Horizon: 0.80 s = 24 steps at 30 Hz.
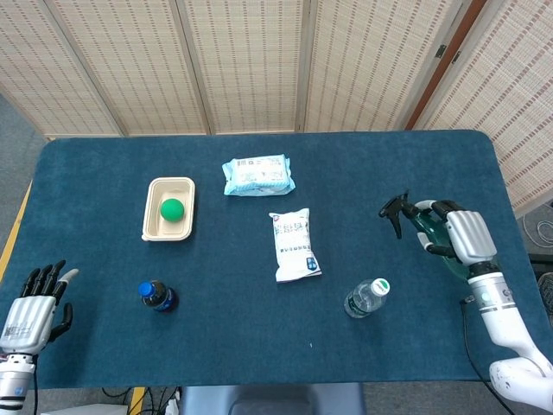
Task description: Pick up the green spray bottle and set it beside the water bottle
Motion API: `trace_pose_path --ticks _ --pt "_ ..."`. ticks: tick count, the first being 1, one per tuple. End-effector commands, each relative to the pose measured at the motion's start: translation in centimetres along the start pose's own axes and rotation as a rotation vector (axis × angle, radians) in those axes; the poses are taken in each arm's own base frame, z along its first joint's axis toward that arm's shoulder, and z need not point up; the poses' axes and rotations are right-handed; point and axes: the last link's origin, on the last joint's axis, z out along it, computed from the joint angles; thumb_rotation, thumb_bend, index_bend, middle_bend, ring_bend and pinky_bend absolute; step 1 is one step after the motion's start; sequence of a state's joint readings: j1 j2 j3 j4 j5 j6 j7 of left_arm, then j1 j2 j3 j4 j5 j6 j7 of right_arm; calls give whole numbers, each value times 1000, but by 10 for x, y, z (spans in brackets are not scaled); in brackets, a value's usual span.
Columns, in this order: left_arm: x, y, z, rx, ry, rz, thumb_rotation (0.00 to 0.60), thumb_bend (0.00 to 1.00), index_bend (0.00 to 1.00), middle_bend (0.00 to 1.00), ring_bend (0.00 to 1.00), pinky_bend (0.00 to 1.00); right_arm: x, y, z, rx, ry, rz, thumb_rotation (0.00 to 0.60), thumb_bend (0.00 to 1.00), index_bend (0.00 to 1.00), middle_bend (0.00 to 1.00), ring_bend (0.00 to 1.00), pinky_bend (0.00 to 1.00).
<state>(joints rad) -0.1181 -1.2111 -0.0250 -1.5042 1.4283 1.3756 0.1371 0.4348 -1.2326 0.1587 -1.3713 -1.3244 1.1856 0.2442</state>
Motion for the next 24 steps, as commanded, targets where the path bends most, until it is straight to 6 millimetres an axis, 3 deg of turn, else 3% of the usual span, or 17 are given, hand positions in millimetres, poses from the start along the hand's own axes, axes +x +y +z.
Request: trace_pose_path --ticks 1,16,24 --pt "0 1 1 0 -3 3 600 614 141 52 0 0 -4 2 -7 29 47 56 600 299 417 449 299 448" --pt "-1 8 -2 3 -7 10 600 613 141 52 0 0 -18 -2 -38 170 231 291 600 297 418 453 305 453" --pt "2 14 -2 2 -5 21 600 613 141 52 0 0 -27 12 -45 162 250 341 600 296 418 453 306 453"
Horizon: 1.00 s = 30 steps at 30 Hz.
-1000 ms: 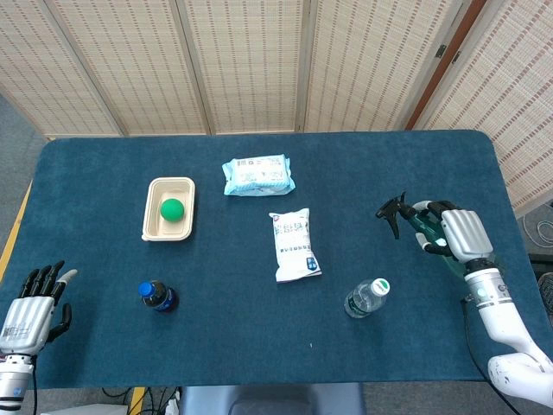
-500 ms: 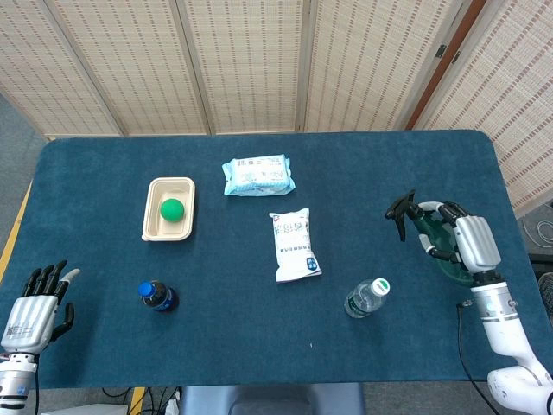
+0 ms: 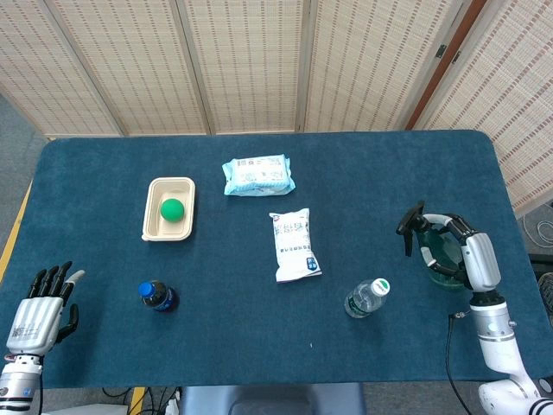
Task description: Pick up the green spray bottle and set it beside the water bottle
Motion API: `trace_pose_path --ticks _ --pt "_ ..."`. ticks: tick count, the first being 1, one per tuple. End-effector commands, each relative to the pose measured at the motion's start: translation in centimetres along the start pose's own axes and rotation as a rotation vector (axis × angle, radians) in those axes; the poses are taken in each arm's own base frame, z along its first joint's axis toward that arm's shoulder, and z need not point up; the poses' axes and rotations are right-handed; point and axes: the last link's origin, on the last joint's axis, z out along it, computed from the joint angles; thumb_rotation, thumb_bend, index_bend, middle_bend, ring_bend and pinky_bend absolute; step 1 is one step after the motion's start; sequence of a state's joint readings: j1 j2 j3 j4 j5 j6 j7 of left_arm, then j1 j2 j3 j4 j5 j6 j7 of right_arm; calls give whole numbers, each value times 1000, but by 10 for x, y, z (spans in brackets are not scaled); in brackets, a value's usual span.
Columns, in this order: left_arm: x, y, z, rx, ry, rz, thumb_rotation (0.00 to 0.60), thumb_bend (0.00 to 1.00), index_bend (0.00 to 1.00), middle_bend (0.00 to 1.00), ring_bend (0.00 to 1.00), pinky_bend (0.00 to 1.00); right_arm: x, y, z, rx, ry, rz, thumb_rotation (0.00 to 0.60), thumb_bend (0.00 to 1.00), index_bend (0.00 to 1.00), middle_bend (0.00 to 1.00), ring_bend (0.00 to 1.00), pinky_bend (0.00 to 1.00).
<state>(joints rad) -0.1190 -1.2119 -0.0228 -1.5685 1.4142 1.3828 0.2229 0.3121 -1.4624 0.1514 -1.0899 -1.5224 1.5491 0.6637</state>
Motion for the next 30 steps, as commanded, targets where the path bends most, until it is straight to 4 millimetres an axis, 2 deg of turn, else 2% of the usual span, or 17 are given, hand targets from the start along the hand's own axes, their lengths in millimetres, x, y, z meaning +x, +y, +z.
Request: trace_pose_path --ticks 1,9,12,30 --pt "1 1 1 3 -2 2 600 613 141 52 0 0 1 6 -4 -10 17 23 600 296 418 453 306 453" --pt "0 4 3 4 -11 9 600 613 141 52 0 0 13 8 -2 9 61 71 600 295 418 456 308 453" --pt "1 5 4 5 -11 10 600 613 141 52 0 0 11 6 -6 21 71 88 600 295 418 457 310 454" --pt "3 7 2 17 -8 16 600 613 141 52 0 0 1 7 2 73 139 277 600 292 427 466 319 463"
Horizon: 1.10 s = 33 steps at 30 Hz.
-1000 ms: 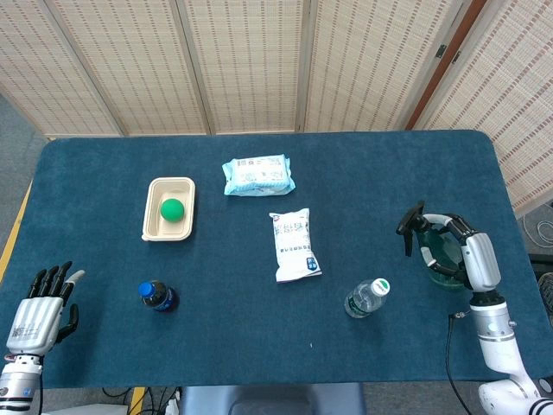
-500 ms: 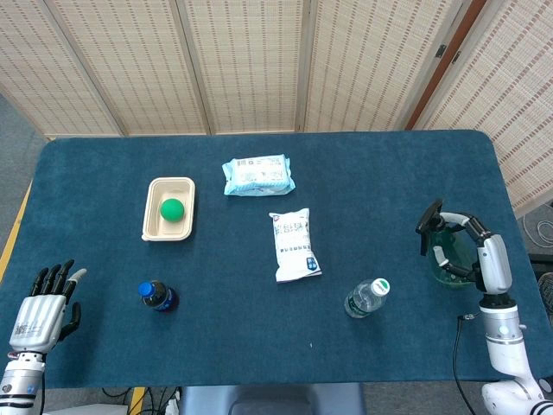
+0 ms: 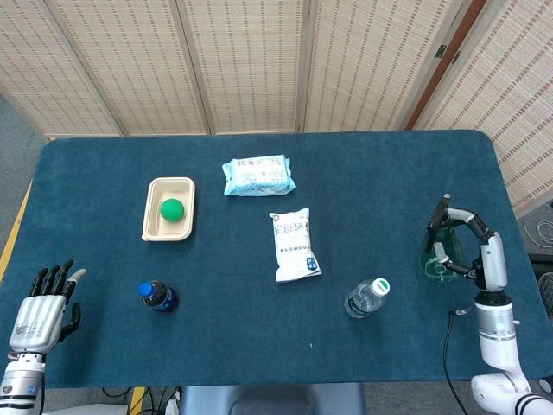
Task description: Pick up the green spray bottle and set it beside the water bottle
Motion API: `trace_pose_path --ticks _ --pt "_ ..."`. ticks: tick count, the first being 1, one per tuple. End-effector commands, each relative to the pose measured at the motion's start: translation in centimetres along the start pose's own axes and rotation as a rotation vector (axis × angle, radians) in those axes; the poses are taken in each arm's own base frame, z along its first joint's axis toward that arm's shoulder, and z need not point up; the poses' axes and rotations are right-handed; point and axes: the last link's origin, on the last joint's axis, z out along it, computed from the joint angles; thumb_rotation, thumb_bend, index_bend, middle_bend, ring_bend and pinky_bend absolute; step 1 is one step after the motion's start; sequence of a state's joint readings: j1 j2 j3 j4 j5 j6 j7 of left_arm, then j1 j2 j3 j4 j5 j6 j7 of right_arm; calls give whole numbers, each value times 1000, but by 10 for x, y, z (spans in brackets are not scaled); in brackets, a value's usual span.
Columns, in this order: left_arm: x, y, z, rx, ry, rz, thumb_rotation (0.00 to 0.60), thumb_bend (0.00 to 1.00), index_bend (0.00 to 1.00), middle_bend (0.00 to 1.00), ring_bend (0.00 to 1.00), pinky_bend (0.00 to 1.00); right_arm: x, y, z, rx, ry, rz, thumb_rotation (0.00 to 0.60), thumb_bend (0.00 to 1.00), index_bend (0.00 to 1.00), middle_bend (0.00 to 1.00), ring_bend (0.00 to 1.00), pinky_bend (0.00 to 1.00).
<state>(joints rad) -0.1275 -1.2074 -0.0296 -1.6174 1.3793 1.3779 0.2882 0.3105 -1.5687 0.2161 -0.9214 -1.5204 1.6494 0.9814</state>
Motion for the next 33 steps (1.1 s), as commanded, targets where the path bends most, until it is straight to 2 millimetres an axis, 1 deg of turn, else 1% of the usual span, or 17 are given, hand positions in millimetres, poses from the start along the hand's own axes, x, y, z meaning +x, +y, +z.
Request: trace_pose_path --ticks 1,8,15,25,29,33 --pt "0 0 0 2 -2 1 600 613 141 52 0 0 -3 2 -2 -1 2 34 600 292 427 466 319 463" --pt "2 3 2 12 4 13 600 612 141 52 0 0 -8 10 -3 0 -25 136 600 291 427 466 319 463" --pt "11 11 5 24 17 38 600 613 141 52 0 0 -11 17 3 23 -41 223 600 291 427 466 319 463" --pt "16 17 8 56 25 80 600 613 141 52 0 0 -16 22 -3 70 -68 293 600 290 427 466 319 463" --pt "19 23 7 68 23 99 600 613 141 52 0 0 -15 24 -3 77 -72 317 600 290 428 466 319 463" --pt "19 26 10 78 16 107 600 613 141 52 0 0 -13 27 -7 70 -70 341 600 289 427 466 319 463"
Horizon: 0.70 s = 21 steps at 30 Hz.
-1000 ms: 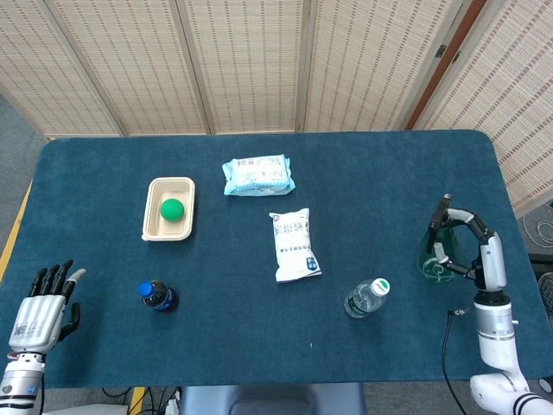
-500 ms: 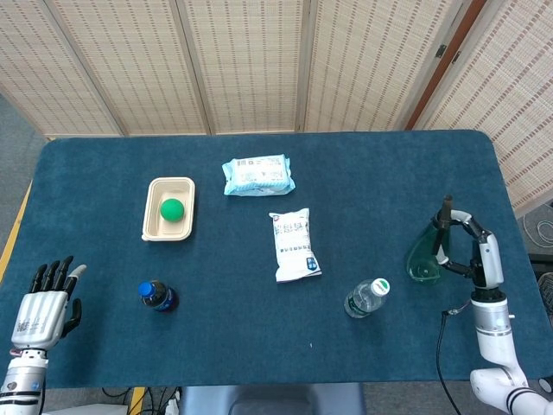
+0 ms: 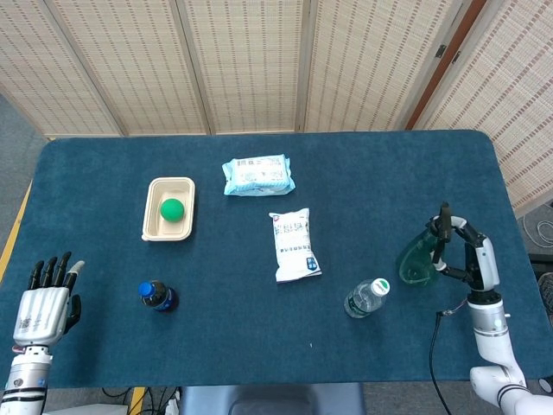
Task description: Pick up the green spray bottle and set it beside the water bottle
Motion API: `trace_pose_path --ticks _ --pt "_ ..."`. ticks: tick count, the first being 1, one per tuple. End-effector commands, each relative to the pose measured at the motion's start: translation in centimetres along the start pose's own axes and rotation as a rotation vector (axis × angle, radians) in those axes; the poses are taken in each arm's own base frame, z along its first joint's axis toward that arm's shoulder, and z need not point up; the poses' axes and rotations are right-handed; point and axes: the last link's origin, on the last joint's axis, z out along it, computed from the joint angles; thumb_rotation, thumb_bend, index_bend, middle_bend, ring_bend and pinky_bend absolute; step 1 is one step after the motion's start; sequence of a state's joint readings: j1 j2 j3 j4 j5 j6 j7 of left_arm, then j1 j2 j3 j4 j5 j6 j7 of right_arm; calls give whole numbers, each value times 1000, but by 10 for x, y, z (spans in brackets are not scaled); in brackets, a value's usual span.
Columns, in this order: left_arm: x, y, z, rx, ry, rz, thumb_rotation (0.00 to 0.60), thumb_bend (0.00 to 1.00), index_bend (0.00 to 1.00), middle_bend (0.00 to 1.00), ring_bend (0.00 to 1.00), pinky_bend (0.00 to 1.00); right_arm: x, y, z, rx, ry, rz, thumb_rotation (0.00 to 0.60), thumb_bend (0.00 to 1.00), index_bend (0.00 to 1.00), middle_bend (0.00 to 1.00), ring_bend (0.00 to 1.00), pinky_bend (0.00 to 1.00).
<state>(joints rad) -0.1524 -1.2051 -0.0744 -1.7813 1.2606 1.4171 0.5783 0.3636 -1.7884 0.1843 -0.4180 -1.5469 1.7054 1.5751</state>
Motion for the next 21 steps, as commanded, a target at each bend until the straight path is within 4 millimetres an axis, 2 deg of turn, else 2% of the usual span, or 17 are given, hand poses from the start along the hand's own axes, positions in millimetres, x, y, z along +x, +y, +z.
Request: trace_pose_path --ticks 1,10,21 --pt "0 3 2 7 -6 3 600 614 141 52 0 0 0 2 -5 -3 6 22 600 289 427 466 319 463" --pt "-1 6 9 11 -16 14 600 613 141 52 0 0 3 5 -18 -28 0 75 600 288 427 466 319 463" --pt "-10 3 22 1 -4 -4 600 613 141 52 0 0 -8 7 -33 -48 -65 101 600 287 427 466 319 463"
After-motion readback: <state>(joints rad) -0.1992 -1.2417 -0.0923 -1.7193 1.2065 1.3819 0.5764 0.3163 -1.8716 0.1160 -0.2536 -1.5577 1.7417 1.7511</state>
